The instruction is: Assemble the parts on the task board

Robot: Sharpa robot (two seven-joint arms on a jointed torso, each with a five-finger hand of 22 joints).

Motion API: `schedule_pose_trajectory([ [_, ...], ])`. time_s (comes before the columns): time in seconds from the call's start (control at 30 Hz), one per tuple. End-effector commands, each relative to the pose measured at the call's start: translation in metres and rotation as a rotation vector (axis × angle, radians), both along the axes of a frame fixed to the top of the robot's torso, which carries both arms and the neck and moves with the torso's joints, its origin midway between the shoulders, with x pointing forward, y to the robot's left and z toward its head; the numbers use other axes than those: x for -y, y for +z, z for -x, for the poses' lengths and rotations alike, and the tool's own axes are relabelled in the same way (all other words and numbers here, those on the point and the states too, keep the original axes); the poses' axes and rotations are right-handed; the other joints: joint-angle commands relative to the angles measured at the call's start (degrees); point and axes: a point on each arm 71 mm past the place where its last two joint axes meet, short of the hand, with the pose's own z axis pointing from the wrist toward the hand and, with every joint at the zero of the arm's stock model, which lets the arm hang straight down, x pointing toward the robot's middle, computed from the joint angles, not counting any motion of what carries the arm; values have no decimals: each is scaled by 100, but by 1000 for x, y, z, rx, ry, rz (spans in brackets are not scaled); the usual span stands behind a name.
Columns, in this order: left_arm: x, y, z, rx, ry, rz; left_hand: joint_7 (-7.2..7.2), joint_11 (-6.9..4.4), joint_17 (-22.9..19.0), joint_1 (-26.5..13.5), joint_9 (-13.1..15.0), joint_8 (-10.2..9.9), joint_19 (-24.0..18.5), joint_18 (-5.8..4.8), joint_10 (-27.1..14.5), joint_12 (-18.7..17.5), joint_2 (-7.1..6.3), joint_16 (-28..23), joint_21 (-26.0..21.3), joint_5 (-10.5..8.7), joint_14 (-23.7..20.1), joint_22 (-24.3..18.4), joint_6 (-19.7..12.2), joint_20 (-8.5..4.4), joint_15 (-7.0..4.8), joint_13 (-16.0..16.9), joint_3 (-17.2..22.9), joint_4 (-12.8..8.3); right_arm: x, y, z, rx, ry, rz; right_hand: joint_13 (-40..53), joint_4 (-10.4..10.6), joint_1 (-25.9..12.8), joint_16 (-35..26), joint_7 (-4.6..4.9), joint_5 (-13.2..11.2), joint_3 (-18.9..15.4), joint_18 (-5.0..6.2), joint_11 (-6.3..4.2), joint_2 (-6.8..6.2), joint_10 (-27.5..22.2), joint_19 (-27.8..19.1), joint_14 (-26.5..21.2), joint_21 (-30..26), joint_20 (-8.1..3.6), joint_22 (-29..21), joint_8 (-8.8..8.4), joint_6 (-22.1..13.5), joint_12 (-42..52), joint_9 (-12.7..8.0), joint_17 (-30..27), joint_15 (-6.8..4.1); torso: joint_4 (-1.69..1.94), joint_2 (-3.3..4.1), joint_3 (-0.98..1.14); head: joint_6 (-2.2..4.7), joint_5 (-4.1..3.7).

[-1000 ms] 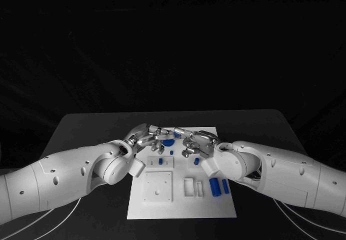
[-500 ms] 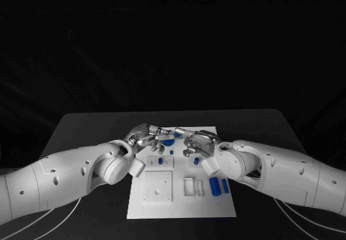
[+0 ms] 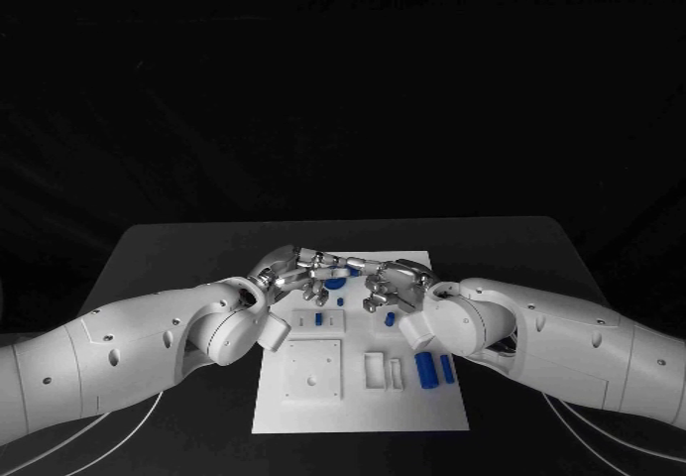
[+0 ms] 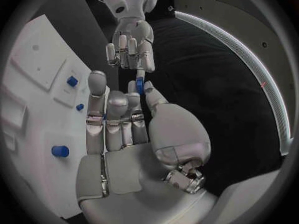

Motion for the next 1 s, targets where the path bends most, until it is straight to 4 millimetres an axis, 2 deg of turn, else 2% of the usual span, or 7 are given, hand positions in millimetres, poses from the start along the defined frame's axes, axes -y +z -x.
schedule_pose_trajectory([
  [0.03, 2, 0, 0, -1, -3, -6, 15, 47, 6, 3, 7, 13, 6, -42, -13, -9, -15, -24, -27, -59, 7, 106, 110, 15, 52, 4, 5, 50, -3, 0, 2, 5, 28, 2, 14, -24, 11, -9, 2, 23, 0, -80, 7, -32, -10, 0, 39, 41, -35, 177, 19, 3, -14, 4, 13, -6, -2, 0, 4, -4, -6],
  [0.2, 3, -1, 0, -8, 0, -13, 59, 126, -3, 20, 6, 13, 14, 17, -38, 21, -27, -22, -33, -97, 2, 106, 152, 73, 115, 6, 6, 83, -4, 1, 2, 9, 29, 2, 43, -104, 65, 12, 4, -20, 105, -84, 5, -23, 13, 8, 54, 77, -39, 184, 19, 4, -3, 10, 36, -9, -3, 0, 5, -9, -6],
  [0.5, 3, -1, 0, -17, 5, -22, 77, 159, -34, 25, 8, 15, 15, 49, -66, 36, -46, -33, -41, -129, -13, 104, 208, 103, 138, -1, 4, 109, -4, 2, 2, 21, 15, 4, 116, -253, 102, 34, 4, -60, 385, -87, 0, -38, 72, 21, 88, 176, -42, 200, 20, 18, 20, 43, 70, -12, 0, 0, 6, -7, -20],
  [0.73, 2, -2, -1, -21, 14, -29, -9, 120, -55, 31, 15, 54, 20, 53, -87, 50, -2, -44, -61, -131, -19, 102, 515, 94, 115, -17, 19, 168, -3, 2, 1, 29, 8, 8, 142, -307, 86, 49, 2, -93, 536, -89, -4, -55, 96, 27, 108, 233, -43, 209, 21, 40, 14, 76, 92, -13, -2, -1, 3, -12, -21],
  [0.9, 1, -3, -2, -24, 27, -37, -141, 46, -64, 100, 39, 109, 27, 19, -89, 37, 101, -54, -79, -121, -16, 101, 891, 50, 63, -37, 72, 182, -3, 2, 1, 34, 10, 11, 153, -319, 89, 55, 1, -100, 557, -91, -5, -63, 106, 29, 114, 253, -44, 212, 21, 46, 18, 84, 98, -13, 0, 0, 6, -6, -22],
  [1.0, 0, -3, -2, -24, 34, -45, -180, 20, -74, 161, 41, 94, 32, -12, -83, 18, 144, -65, -94, -111, -16, 99, 1011, 20, 38, -51, 105, 159, -3, 2, 2, 35, 13, 11, 163, -322, 88, 46, 1, -105, 564, -90, -5, -66, 112, 26, 112, 246, -44, 209, 21, 47, 24, 88, 94, -13, -1, -2, 4, -7, -20],
])
